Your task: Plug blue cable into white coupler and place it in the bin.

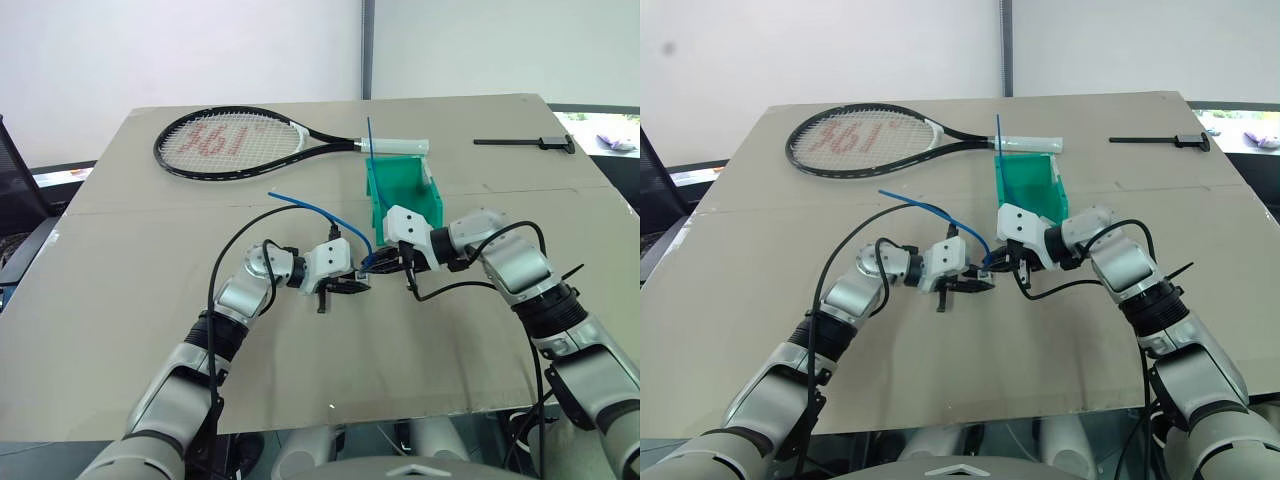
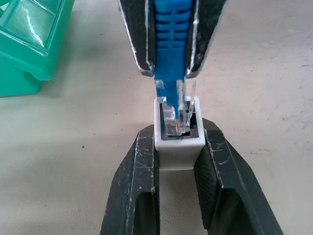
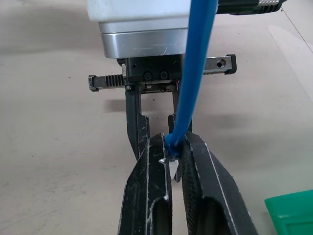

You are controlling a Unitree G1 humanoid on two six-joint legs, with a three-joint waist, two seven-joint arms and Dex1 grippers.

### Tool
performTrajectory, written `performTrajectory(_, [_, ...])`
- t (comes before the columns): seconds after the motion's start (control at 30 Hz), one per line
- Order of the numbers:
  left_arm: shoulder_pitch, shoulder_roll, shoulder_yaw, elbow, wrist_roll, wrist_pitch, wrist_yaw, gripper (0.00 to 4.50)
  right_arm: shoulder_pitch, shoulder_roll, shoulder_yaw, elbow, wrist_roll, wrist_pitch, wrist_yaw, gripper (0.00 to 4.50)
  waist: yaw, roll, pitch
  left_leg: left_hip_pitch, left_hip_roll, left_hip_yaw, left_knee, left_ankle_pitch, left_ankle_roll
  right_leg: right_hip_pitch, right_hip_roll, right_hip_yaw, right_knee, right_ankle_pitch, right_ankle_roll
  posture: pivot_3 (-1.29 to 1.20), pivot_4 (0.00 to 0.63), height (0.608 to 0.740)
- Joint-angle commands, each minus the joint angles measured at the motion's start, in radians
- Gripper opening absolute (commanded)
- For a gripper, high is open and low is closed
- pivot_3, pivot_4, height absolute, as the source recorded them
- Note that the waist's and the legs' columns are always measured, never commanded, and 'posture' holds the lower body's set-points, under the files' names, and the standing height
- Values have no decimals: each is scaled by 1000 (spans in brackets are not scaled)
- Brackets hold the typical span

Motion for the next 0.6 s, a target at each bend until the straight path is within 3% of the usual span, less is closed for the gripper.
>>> performTrajectory(0.03, [-5,0,12,3,9,2,18,367,-17,-10,-17,-2,-3,16,-2,0,0,0,0,0,0,0,0,0,0,0,0,0,0,0,0,0,150,740])
performTrajectory(0.6, [-11,1,14,16,8,-6,15,367,-39,3,-56,-6,26,28,-28,0,-1,0,2,-3,0,0,0,0,0,-3,0,0,0,2,-3,0,150,740])
